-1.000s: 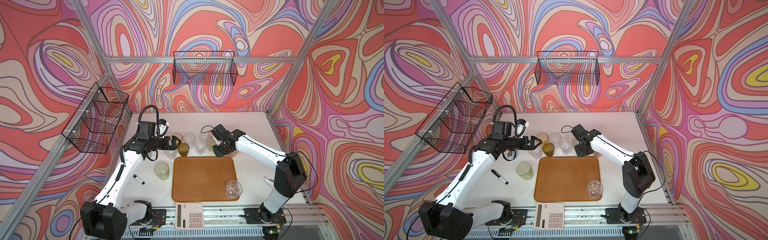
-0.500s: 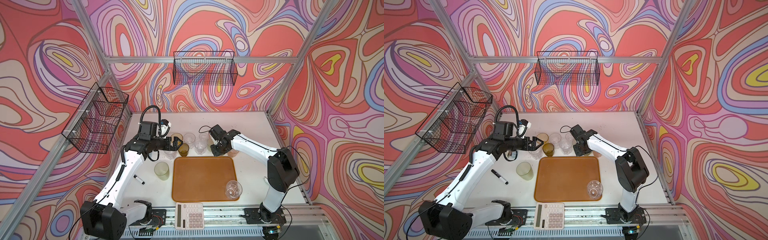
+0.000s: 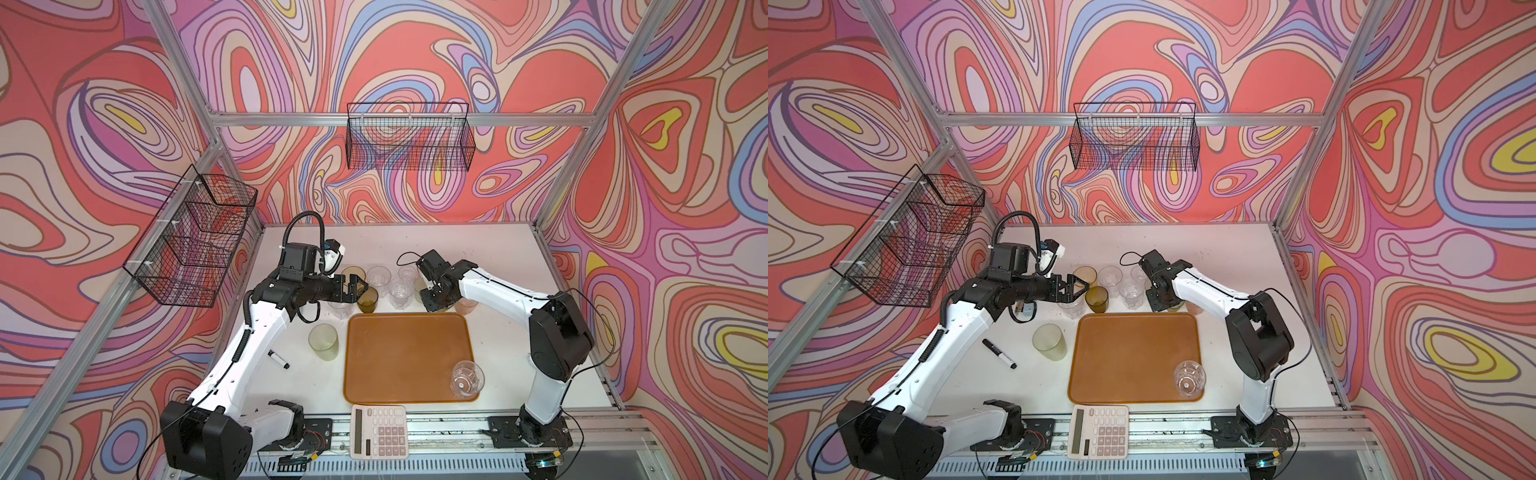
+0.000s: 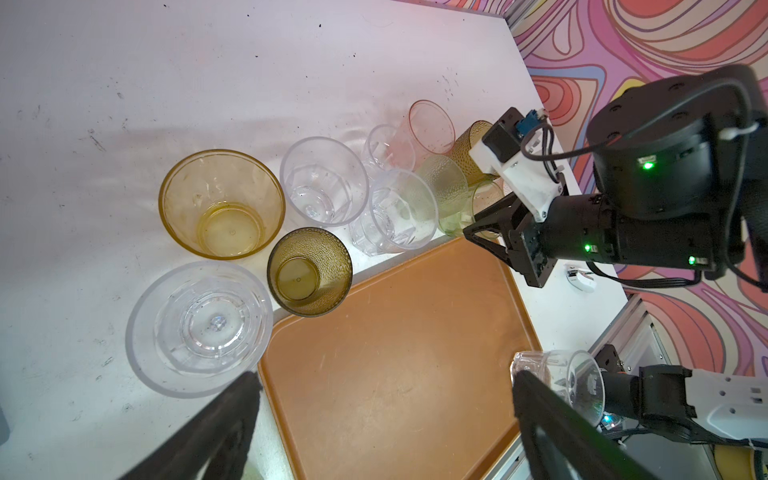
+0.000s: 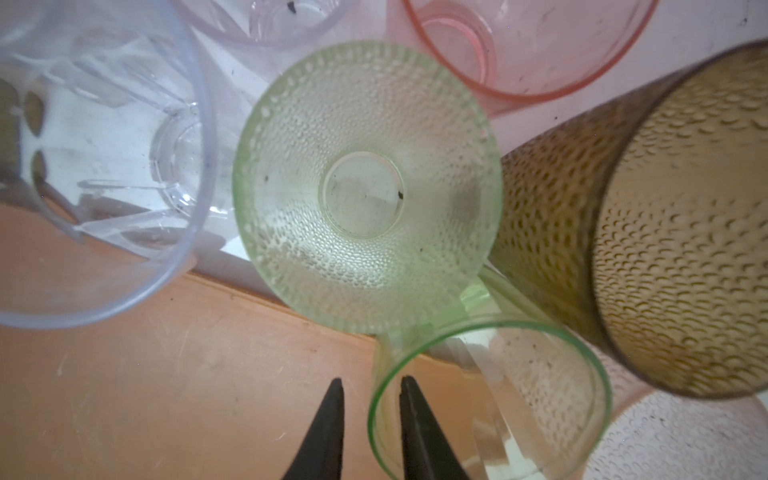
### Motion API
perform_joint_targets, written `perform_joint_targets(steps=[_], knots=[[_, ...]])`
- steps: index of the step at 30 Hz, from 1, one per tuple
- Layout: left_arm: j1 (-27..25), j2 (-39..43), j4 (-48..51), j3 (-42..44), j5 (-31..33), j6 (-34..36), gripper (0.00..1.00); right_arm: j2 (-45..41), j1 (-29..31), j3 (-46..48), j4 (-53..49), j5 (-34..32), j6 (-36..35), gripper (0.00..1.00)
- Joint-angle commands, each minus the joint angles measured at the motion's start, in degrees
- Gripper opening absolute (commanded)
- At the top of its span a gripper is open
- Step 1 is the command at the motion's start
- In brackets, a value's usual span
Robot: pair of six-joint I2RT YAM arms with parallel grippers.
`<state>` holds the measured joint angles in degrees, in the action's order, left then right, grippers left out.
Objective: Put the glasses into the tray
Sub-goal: 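Lower the right gripper onto the green cup in the cluster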
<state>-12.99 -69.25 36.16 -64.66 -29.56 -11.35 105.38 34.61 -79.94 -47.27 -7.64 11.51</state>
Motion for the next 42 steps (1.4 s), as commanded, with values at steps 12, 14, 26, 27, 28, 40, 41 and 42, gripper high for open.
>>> perform_joint_targets(steps=[12,14,26,27,28,40,41,42], knots=[[-0.4,-0.6,-0.3,0.1,0.4,0.6,0.97,1.1,-0.4,-1.8,-0.2,-2.3,-0.7,0.15],[-0.4,-0.6,-0.2,0.2,0.4,0.6,0.97,0.8,-0.4,-1.8,-0.4,-2.5,-0.8,0.13],[-0.5,-0.7,-0.2,0.2,0.6,0.6,0.97,0.4,-0.4,-2.1,-1.0,-2.7,-0.8,0.07],[-0.5,-0.8,-0.1,0.1,0.6,0.6,0.97,0.4,-0.4,-2.1,-1.2,-2.7,-0.9,0.06],[-0.5,-0.8,-0.1,0.2,0.6,0.6,0.97,0.4,-0.4,-2.4,-1.4,-2.7,-0.8,0.06],[-0.5,-1.0,0.1,0.0,0.6,0.5,0.96,-1.1,-0.4,-5.6,-6.4,-2.4,-0.5,0.01],[-0.4,-0.9,0.1,0.1,0.6,0.5,0.97,-1.3,-0.4,-5.8,-6.8,-2.4,-0.4,0.00],[-0.5,-0.8,0.0,0.0,0.6,0.5,0.97,-1.6,-0.4,-6.1,-7.3,-2.4,-0.5,0.00]])
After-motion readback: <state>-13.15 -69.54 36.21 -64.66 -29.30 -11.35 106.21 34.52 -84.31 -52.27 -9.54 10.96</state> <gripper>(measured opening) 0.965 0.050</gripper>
